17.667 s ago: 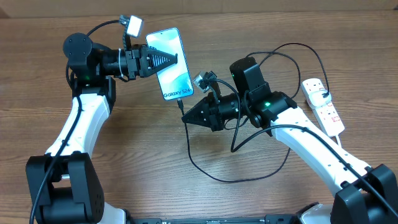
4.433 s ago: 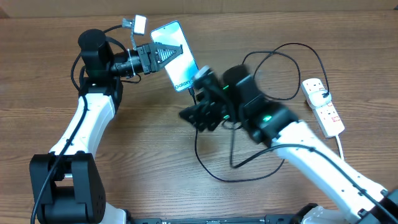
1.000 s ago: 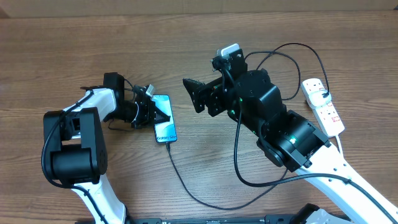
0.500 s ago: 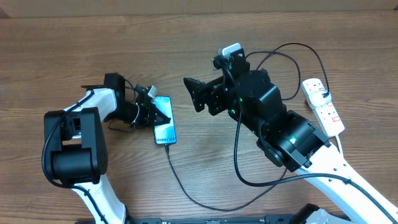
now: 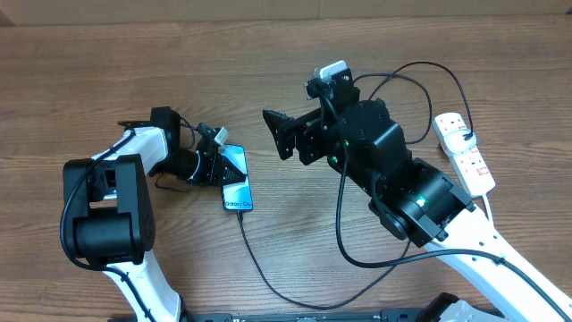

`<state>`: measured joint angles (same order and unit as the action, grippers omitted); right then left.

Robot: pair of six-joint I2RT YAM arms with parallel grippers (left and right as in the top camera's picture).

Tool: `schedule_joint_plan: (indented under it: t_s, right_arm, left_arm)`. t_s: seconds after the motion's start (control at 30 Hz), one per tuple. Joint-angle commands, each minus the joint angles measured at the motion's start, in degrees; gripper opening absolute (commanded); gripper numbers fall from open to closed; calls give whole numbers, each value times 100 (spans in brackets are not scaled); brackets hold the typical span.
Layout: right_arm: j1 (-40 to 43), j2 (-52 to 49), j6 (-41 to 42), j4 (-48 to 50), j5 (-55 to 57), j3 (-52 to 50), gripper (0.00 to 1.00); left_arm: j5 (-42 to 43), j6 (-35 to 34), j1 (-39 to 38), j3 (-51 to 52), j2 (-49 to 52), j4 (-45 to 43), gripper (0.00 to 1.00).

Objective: Plug charger to phone and switch on socket
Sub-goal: 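Open the left gripper to release the phone and lift away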

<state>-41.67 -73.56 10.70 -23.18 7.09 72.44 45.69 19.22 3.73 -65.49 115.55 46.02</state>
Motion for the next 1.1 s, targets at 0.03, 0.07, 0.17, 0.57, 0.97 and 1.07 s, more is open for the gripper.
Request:
schedule_joint_plan:
  t_s: [0.03,0.07,0.17,0.57,0.97,1.07]
  right_arm:
    - [20,-63,22,59,83,37,98]
    - [20,-72,22,61,83,37,99]
    - [20,-98,22,96,83,37,99]
    - [20,-267,22,286,83,37,100]
    - [20,-271,20,358,83,37,100]
    - [20,-271,20,354,83,37,100]
  left_arm:
    - [-136,-66,-37,-28,72,-15,35]
    - [-188,-74,-37,-28,72,-15,36]
    - [-444,-184,-35,-28,72,-20,39]
    - [-857,-247,-35,-127,72,-116,38]
    - [-1191,-87,-35,-417,72,20,41]
    - [-1283,9,-35,-501,72,173,42]
